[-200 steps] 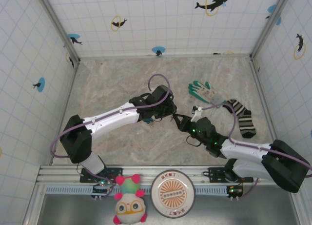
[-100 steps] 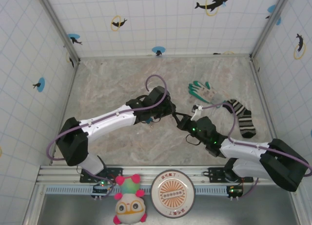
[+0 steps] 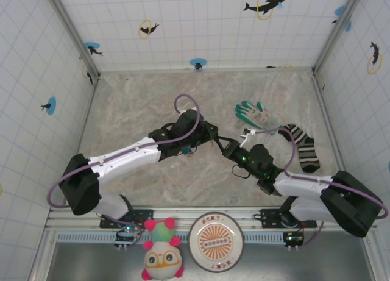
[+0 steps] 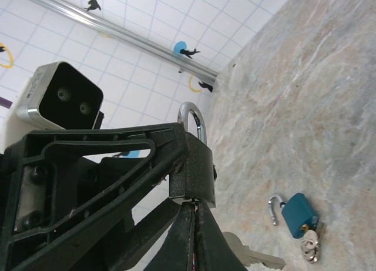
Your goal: Unlock with the key
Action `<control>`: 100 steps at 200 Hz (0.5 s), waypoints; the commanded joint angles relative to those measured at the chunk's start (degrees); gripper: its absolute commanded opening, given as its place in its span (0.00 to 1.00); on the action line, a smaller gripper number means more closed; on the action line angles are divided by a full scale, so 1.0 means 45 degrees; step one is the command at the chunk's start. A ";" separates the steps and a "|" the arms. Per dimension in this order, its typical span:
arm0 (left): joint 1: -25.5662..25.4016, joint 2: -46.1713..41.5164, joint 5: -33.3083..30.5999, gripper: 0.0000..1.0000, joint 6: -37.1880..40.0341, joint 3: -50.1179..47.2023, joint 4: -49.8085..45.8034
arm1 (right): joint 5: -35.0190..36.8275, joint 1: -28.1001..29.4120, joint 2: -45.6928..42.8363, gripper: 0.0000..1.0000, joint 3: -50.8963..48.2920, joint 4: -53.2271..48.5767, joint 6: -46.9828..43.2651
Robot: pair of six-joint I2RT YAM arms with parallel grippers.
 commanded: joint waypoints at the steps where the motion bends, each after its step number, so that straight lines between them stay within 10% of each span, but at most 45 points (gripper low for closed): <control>1: -0.0045 -0.0937 0.0817 0.00 -0.0289 -0.0365 0.1419 | 0.0651 -0.0366 0.0416 0.00 -0.0451 0.0638 0.0797; 100: 0.0203 -0.1346 0.0531 0.00 -0.0459 -0.0450 0.0767 | 0.0493 -0.0172 0.0635 0.06 0.0200 -0.0420 0.0269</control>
